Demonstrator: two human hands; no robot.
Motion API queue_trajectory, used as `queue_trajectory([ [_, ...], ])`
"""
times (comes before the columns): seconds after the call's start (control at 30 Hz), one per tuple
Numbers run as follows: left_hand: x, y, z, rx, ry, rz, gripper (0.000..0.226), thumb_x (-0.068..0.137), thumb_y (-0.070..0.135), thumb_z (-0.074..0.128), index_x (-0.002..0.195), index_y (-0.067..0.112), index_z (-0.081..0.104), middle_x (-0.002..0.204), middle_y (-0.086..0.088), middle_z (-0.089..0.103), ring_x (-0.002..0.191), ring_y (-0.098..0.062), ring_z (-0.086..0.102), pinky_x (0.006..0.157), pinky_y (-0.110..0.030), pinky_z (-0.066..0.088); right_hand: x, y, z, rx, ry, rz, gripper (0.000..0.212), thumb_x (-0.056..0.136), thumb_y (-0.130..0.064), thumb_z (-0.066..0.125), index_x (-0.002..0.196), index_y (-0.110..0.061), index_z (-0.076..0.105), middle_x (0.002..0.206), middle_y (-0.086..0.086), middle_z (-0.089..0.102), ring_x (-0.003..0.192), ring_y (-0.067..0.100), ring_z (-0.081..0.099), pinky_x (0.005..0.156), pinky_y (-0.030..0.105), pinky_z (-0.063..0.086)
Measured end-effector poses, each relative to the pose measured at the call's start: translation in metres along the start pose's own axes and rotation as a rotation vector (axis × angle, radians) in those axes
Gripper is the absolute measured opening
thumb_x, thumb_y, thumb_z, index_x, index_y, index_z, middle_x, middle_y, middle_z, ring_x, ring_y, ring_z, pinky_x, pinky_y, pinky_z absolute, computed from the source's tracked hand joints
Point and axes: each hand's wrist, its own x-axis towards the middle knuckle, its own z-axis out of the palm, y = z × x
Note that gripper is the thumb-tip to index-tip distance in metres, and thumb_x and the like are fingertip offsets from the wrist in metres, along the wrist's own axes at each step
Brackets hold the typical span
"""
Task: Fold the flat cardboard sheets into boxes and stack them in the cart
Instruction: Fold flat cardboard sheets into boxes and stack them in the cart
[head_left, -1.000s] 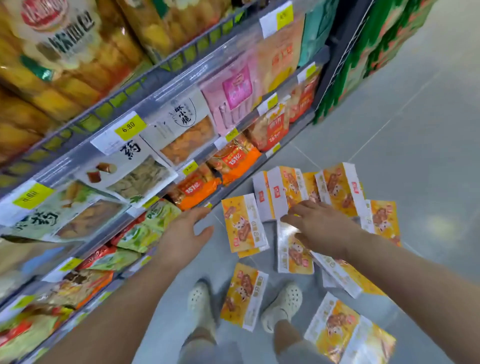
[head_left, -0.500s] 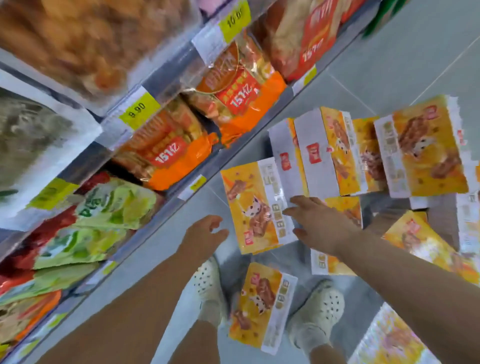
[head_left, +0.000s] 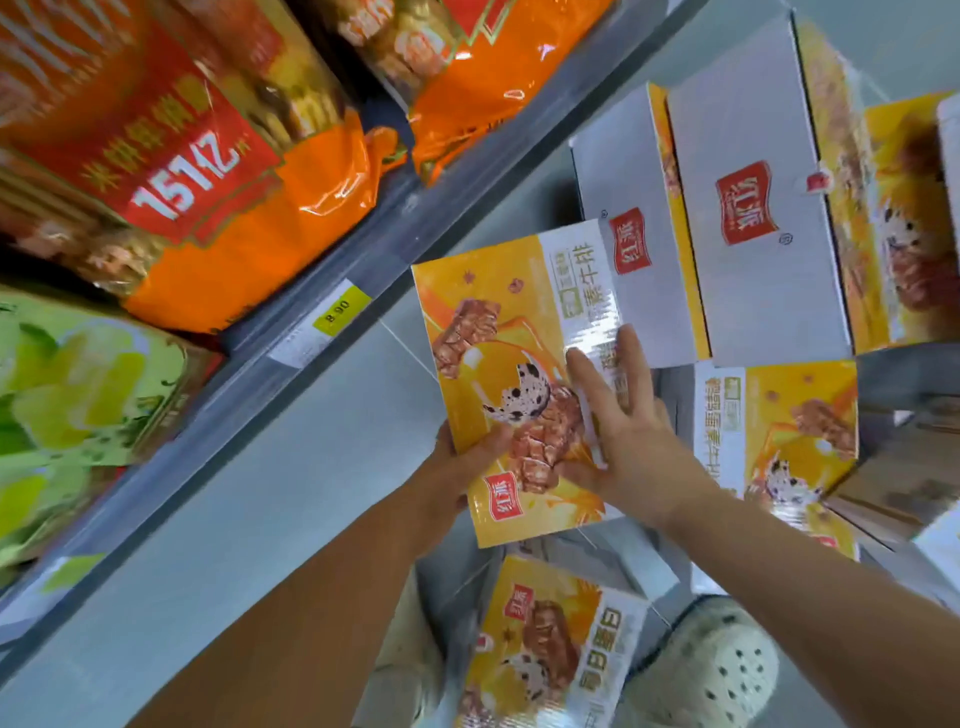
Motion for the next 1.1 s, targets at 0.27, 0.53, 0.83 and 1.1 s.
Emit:
queue_trajectory([
  [0.27, -0.022, 0.002, 0.012, -0.068, 0.161, 0.116, 0.093, 0.058, 0.012, 0.081, 0.129, 0.033, 0.025, 0.125, -0.005, 0.051, 0.100, -0.028, 0.061, 0.077, -0.043, 0.054, -0.017, 0.006, -0.002, 0.176, -0.035, -0.015, 0.103, 0.080, -0.024, 0.068, 0.116, -0.054, -0.024, 0.143, -0.008, -0.040, 0.142, 0.034, 0.007, 0.111, 0.046, 0.028],
  [0.53, -0.137, 0.072, 0.070, 0.861, 0.598, 0.345, 0.111, 0.060, 0.046, 0.078, 0.142, 0.032, 0.004, 0.145, -0.007, 0.019, 0.133, -0.028, 0.019, 0.109, -0.044, 0.014, -0.104, -0.040, -0.073, -0.128, 0.306, -0.185, 0.125, 0.058, -0.021, 0.085, 0.140, -0.038, -0.009, 0.152, 0.011, -0.013, 0.137, 0.047, 0.018, 0.100, 0.058, 0.039],
  [0.83, -0.330, 0.159, 0.109, 1.625, 0.508, 1.038, 0.096, 0.053, 0.069, 0.041, 0.133, 0.017, 0.030, 0.109, -0.009, 0.060, 0.099, -0.028, 0.056, 0.089, -0.044, 0.039, -0.230, -0.130, -0.235, -0.814, 0.326, -0.149, 0.133, 0.024, -0.037, 0.089, 0.137, -0.026, 0.021, 0.144, 0.012, 0.039, 0.129, 0.043, 0.038, 0.093, 0.068, 0.018],
  [1.1, -0.537, 0.236, 0.125, 1.726, 0.465, 1.364, 0.109, 0.045, 0.060, 0.065, 0.138, 0.021, 0.024, 0.108, -0.012, 0.061, 0.104, -0.026, 0.045, 0.092, -0.040, 0.027, -0.386, -0.251, -0.355, -0.762, 0.348, -0.184, 0.133, 0.030, -0.044, 0.085, 0.139, -0.031, 0.009, 0.126, 0.013, 0.052, 0.106, 0.036, 0.055, 0.083, 0.064, 0.043],
])
